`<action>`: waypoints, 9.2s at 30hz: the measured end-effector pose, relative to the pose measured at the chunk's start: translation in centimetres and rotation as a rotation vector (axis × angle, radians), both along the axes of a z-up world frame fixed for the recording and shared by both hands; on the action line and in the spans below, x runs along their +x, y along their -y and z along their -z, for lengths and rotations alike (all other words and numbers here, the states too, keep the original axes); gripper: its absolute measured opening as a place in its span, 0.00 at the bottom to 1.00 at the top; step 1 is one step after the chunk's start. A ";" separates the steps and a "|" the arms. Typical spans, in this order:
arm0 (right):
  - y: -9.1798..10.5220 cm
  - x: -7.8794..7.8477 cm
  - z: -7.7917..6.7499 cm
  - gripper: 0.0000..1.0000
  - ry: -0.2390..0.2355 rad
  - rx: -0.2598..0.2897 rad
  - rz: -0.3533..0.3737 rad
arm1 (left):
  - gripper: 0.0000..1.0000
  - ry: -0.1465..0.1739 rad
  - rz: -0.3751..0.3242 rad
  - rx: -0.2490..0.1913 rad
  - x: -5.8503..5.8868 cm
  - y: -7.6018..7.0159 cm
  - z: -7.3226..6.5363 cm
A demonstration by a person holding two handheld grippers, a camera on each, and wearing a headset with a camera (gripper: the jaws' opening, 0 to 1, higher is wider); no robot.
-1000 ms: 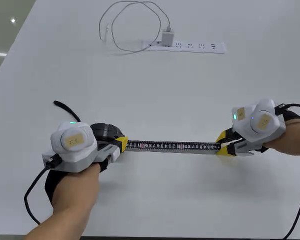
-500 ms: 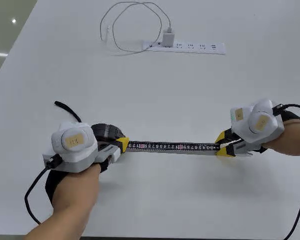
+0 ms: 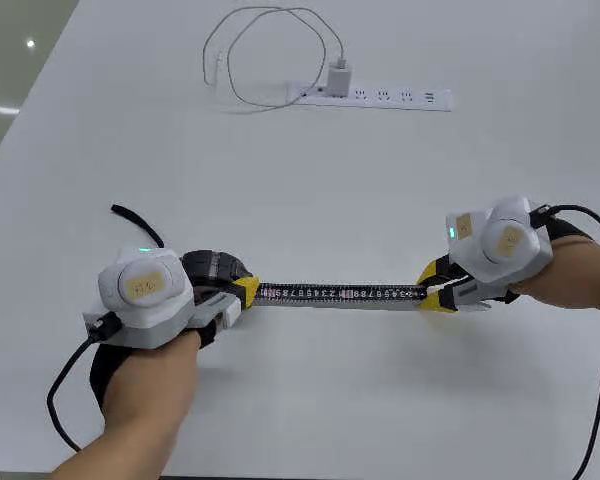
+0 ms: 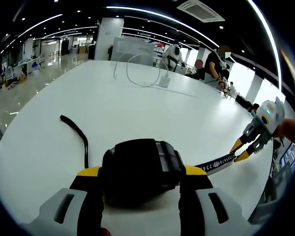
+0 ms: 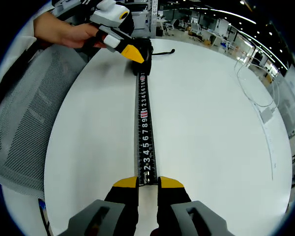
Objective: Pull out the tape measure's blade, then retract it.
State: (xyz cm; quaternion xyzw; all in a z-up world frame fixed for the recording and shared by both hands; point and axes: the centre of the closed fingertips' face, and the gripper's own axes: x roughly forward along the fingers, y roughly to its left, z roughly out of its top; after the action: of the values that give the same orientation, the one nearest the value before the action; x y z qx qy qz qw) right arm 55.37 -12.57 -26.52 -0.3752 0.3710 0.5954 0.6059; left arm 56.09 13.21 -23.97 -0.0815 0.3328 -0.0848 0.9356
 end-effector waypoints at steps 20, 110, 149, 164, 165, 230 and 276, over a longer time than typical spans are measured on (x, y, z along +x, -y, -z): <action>-1.8 -0.2 -0.4 0.09 -0.004 0.020 -0.003 | 0.58 0.001 -0.003 -0.015 0.0 0.0 -0.1; -12.8 -0.2 -0.5 0.09 -0.037 0.169 -0.007 | 0.58 0.006 -0.025 -0.076 0.1 -0.3 -0.2; -17.6 -0.5 -0.4 0.09 -0.023 0.251 -0.009 | 0.58 0.006 -0.029 -0.087 0.2 -0.4 -0.1; -19.3 -0.5 -0.5 0.09 -0.020 0.281 -0.012 | 0.58 0.006 -0.031 -0.092 0.2 -0.3 -0.2; -19.4 -0.5 -0.5 0.09 -0.020 0.284 -0.011 | 0.58 0.005 -0.031 -0.093 0.2 -0.3 -0.2; -21.0 -0.6 -0.5 0.20 -0.033 0.325 0.021 | 0.62 0.036 -0.036 -0.105 0.4 -0.2 -0.6; -18.7 -1.1 -4.1 0.43 -0.042 0.486 0.209 | 0.66 0.110 0.113 -0.026 -1.0 -0.7 -2.9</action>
State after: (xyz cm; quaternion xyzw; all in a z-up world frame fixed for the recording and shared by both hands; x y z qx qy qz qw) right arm 54.23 6.11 -22.46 -0.1657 0.2662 0.6088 0.7287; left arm 55.12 13.88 -21.08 -0.0699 0.2839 -0.1460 0.9451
